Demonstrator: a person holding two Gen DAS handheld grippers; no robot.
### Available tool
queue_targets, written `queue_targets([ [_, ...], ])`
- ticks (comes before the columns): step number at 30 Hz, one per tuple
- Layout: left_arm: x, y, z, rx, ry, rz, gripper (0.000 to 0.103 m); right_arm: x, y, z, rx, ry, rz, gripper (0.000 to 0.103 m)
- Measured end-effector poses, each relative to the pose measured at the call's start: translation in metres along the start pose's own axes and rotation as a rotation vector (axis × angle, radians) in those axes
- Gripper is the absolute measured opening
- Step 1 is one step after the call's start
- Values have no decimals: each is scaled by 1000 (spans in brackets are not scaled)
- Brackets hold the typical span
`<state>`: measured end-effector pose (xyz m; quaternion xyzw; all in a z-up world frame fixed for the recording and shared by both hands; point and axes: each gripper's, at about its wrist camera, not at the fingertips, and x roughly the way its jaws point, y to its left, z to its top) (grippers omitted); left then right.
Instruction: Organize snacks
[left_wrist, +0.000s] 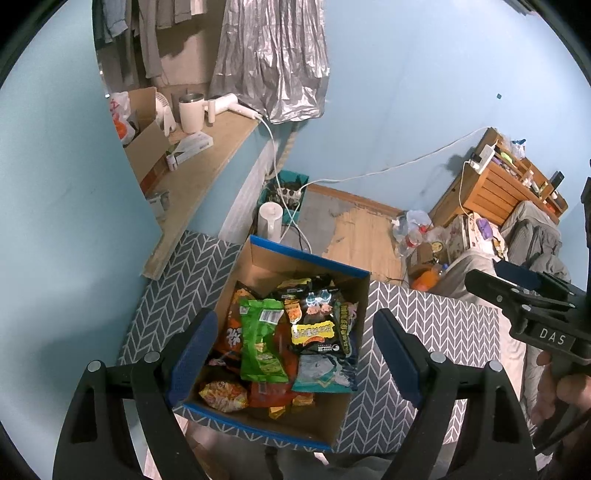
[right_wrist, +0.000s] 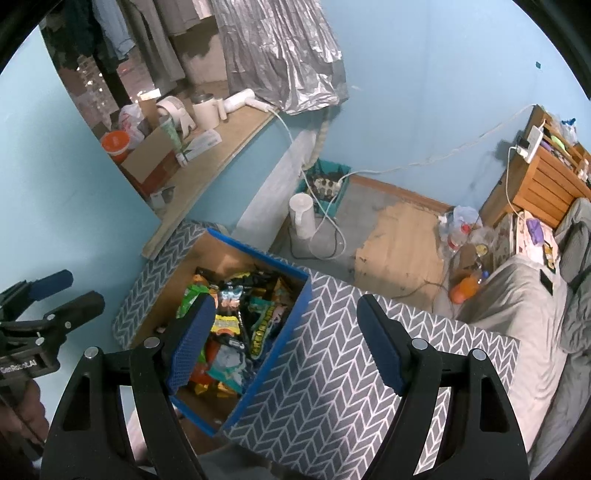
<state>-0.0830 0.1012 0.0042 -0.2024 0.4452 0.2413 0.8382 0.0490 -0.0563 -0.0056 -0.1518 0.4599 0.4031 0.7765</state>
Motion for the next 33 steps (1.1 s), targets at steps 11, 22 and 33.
queue_targets([
  [11, 0, -7, -1, 1, 2, 17, 87, -1, -3, 0, 3, 1, 0, 79],
  [22, -1, -14, -6, -4, 13, 43, 87, -1, -6, 2, 2, 0, 3, 79],
  [33, -2, -18, -5, -2, 10, 43, 87, -1, -6, 2, 4, 1, 4, 79],
])
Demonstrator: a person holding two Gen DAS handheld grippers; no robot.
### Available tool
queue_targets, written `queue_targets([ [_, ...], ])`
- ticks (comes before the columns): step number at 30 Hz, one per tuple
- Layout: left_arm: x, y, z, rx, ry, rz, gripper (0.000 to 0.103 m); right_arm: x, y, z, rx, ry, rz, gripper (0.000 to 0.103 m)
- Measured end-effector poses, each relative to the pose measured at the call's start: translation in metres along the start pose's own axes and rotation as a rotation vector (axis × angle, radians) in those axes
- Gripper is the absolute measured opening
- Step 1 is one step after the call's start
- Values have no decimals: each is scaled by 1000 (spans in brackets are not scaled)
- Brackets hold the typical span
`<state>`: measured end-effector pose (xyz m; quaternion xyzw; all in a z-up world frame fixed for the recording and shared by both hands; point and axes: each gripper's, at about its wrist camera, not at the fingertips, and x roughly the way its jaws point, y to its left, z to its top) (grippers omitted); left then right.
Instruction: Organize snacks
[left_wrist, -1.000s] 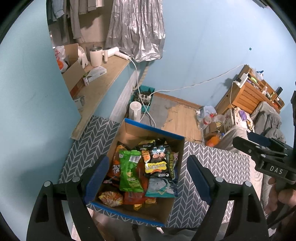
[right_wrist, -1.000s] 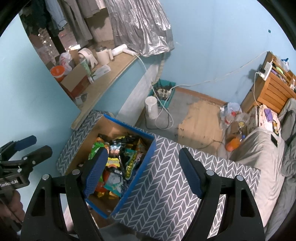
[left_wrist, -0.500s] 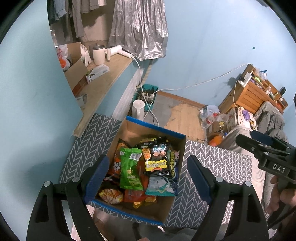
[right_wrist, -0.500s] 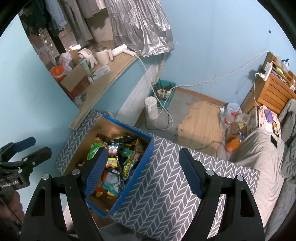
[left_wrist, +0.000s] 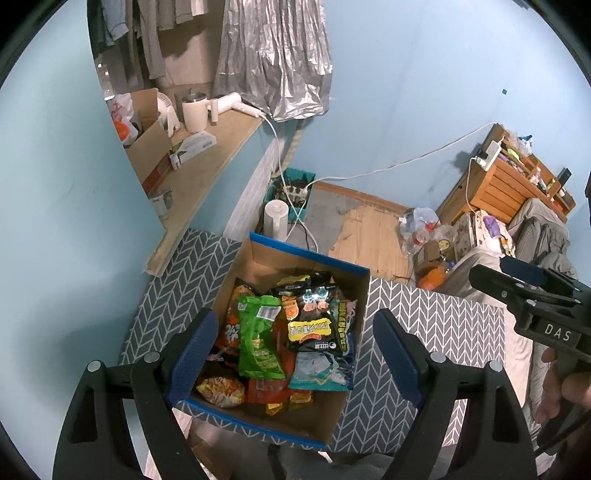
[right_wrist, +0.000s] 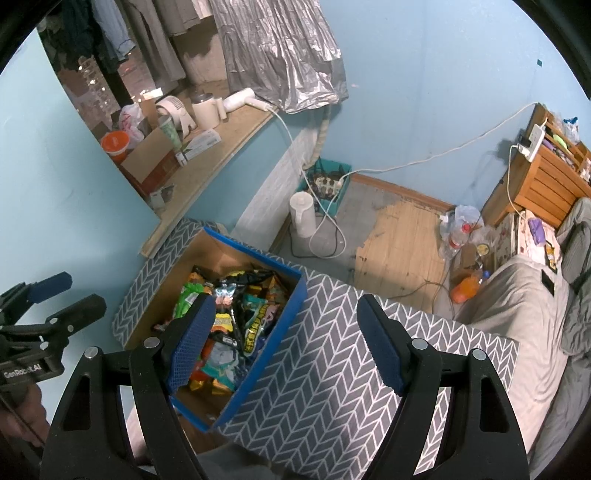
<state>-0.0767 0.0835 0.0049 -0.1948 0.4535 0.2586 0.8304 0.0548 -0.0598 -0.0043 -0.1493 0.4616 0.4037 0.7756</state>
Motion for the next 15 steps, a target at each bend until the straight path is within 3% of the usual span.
queue_targets([
  [15, -1, 0, 4, -13, 8, -4, 91, 2, -1, -1, 1, 2, 9, 79],
])
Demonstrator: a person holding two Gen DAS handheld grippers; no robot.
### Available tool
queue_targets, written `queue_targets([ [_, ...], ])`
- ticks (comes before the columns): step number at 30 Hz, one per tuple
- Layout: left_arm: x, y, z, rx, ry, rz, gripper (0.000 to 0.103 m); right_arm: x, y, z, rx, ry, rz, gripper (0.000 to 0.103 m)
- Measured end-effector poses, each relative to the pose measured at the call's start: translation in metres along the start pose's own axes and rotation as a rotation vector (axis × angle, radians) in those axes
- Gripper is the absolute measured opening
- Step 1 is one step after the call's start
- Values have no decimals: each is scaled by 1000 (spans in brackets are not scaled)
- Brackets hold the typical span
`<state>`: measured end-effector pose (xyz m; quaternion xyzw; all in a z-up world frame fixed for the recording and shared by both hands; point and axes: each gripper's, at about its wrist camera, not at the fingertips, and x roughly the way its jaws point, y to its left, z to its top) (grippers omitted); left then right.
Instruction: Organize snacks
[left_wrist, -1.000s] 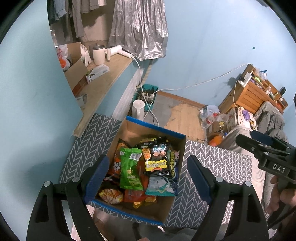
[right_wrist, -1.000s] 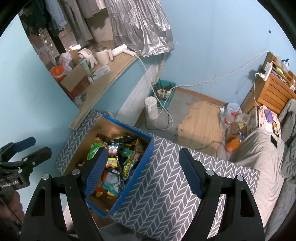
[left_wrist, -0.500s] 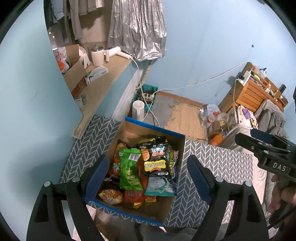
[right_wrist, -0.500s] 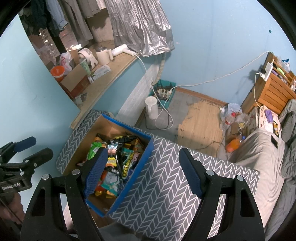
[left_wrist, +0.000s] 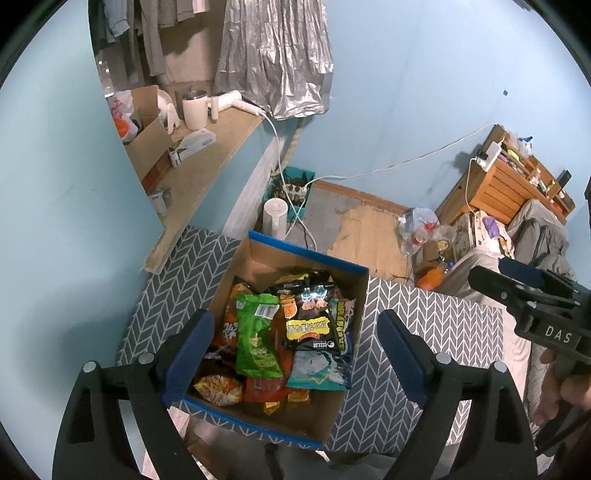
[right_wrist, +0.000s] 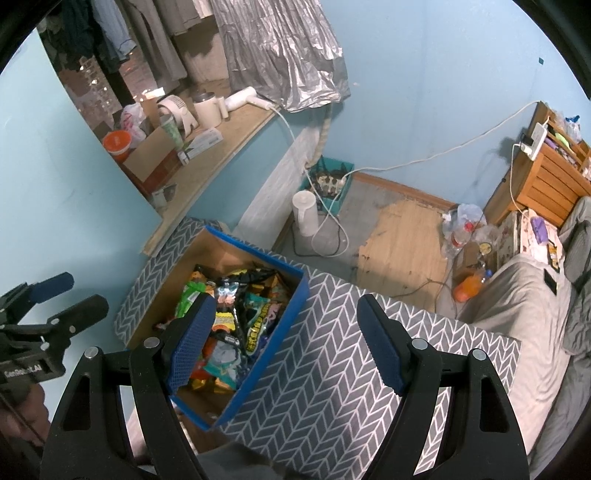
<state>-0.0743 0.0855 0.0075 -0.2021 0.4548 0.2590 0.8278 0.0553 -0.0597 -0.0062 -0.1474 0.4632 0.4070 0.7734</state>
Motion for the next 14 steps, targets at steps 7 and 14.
queue_targets([
  [7, -3, 2, -3, -1, -10, -7, 91, 0, 0, 0, 3, 3, 3, 79],
  [14, -3, -3, -5, 23, 1, 1, 91, 0, 0, -1, 4, 4, 6, 79],
])
